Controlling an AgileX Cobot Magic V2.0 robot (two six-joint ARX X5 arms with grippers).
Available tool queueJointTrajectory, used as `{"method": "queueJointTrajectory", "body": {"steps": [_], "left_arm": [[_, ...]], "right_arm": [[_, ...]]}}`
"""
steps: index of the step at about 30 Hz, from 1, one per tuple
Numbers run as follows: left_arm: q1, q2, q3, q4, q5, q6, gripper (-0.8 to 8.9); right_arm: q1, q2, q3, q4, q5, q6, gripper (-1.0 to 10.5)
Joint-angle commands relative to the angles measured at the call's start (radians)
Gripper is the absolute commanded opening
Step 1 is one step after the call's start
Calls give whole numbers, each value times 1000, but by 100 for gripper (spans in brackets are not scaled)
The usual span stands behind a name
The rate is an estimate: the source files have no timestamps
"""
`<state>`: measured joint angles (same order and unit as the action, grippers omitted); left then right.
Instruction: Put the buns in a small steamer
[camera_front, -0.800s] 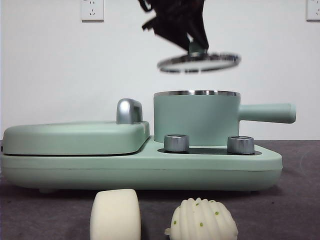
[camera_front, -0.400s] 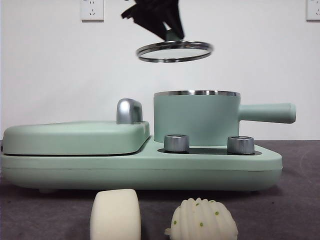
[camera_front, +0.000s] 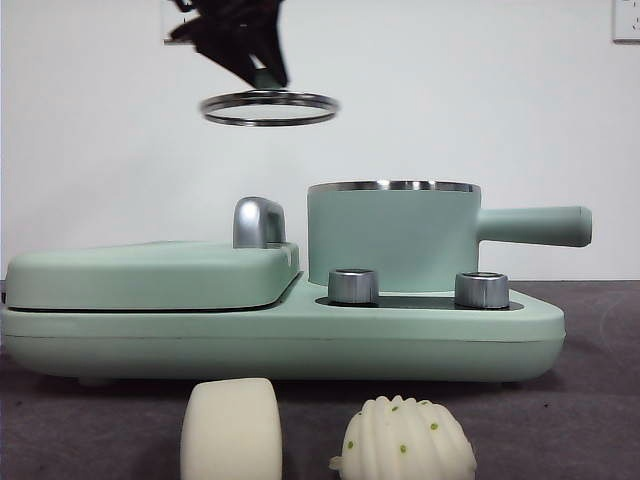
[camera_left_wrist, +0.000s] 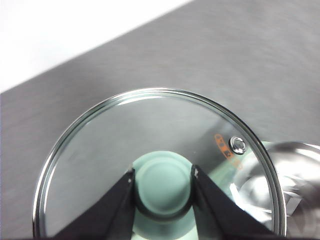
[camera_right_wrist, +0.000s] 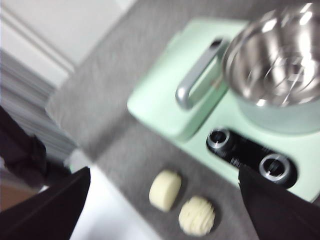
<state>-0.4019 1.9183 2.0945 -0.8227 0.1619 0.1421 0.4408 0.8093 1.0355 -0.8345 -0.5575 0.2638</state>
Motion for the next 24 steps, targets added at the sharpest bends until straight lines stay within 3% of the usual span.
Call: {"method": "queueJointTrajectory", "body": {"steps": [1,8,16,24], "left_arm": [[35,-13,43,4,3,11,18],[105,-13,43,3,3,11,18],[134,-13,43,9,3,11,18],[134,-13,43,13,3,9,18]], "right_arm": [[149,68,21,3,100,76,461],[449,286,44,8,334,180,461],[626,555,95,27,421,209,460],[679,772,149,52,447,208,460]]}}
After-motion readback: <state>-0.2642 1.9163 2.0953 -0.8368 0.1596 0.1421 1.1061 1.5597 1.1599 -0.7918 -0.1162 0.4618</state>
